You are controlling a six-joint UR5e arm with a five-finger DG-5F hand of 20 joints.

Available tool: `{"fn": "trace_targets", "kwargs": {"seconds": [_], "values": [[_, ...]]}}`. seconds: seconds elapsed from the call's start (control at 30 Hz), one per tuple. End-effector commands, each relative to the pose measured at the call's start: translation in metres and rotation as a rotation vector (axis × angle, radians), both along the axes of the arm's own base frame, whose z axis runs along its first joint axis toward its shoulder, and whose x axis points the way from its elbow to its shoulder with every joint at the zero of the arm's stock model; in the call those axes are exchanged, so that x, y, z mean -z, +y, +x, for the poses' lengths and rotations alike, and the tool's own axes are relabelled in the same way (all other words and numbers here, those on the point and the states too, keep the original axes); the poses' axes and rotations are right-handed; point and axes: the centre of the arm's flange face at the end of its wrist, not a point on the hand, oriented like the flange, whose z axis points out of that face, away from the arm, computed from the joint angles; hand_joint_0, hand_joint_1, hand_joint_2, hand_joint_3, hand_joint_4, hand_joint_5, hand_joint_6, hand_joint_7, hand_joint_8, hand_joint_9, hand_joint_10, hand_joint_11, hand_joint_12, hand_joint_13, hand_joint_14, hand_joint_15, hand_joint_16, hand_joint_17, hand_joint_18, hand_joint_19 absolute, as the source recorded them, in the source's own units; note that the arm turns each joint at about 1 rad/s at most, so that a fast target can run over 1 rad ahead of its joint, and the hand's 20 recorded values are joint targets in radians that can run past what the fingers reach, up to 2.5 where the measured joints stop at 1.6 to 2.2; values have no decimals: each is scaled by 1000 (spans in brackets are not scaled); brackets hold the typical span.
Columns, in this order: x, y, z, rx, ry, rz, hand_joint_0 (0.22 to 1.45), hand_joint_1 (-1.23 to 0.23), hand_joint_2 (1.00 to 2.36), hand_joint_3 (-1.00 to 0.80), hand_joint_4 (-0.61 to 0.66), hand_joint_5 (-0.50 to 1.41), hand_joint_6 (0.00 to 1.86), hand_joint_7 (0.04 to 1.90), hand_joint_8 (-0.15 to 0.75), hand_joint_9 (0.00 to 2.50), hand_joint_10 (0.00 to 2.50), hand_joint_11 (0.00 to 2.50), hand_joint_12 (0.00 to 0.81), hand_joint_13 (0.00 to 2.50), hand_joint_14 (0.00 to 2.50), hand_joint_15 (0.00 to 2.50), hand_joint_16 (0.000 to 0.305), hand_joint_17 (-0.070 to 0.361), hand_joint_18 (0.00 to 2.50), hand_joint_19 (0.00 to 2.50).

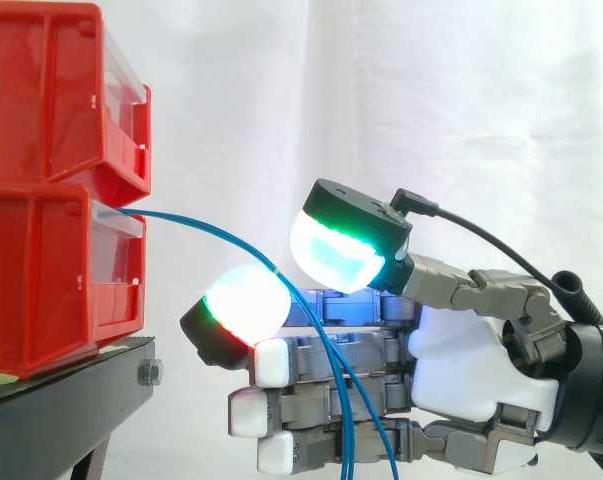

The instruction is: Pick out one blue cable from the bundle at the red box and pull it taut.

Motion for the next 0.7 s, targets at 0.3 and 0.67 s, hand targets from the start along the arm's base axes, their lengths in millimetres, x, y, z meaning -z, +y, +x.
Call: {"fn": "trace_targets", "kwargs": {"seconds": [0.3, 0.67], "values": [[-1, -3, 0, 5, 0, -3, 583, -610, 1019, -275, 86, -210, 915, 750, 210, 879, 20, 749, 291, 740, 22, 586, 43, 96, 485, 686], [-2, -2, 1, 7, -2, -15, 607, -633, 1018, -301, 36, -209, 947, 731, 208, 946, 21, 900, 288, 751, 22, 605, 43, 96, 499, 678]]}}
